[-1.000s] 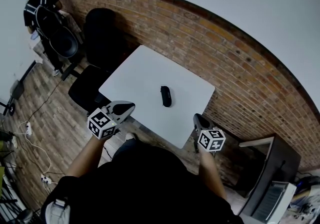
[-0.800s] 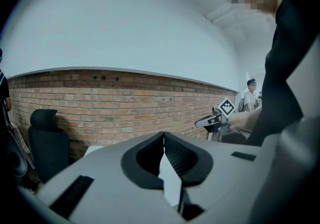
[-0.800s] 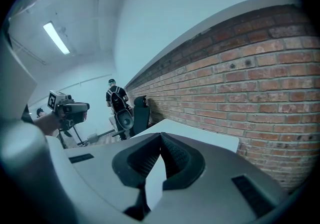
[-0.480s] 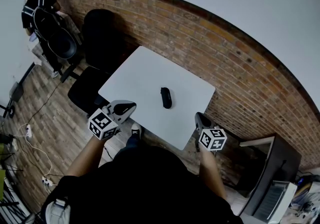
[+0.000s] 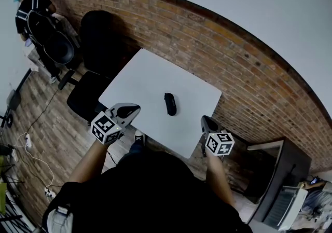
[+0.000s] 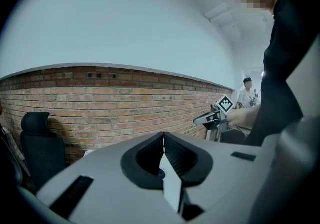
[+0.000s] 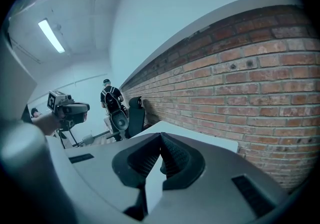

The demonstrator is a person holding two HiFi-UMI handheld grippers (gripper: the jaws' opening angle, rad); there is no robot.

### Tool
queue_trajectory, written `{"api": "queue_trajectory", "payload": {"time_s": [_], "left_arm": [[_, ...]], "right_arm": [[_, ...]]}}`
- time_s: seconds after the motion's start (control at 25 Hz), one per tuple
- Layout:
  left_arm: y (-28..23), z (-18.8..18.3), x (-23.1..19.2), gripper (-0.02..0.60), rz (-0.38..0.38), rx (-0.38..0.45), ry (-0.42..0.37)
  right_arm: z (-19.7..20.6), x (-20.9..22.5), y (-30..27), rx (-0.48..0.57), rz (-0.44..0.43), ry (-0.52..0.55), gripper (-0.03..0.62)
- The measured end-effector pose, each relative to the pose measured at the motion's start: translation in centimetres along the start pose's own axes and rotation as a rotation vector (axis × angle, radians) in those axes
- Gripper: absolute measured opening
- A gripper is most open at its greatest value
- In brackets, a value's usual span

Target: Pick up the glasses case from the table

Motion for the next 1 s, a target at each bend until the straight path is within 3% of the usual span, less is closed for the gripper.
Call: {"api": "queue_trajectory", "payload": {"time_s": [1.0], "left_arm": [[-5.3,-1.6,-9.7,0.011,0.055,-0.031,-0.006]], "right_arm": [[-4.0,2.2,-8.0,-0.032,0.038,-0.03,0.017]]}}
Point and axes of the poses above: the fingertips, and each gripper's own axes: y backward along the fingers, x to its right, z out of its underside, the point moved 7 cm from there along y, backward along the fingers, and after that the axes turned 1 degree about -y, right-handed, at the moved point
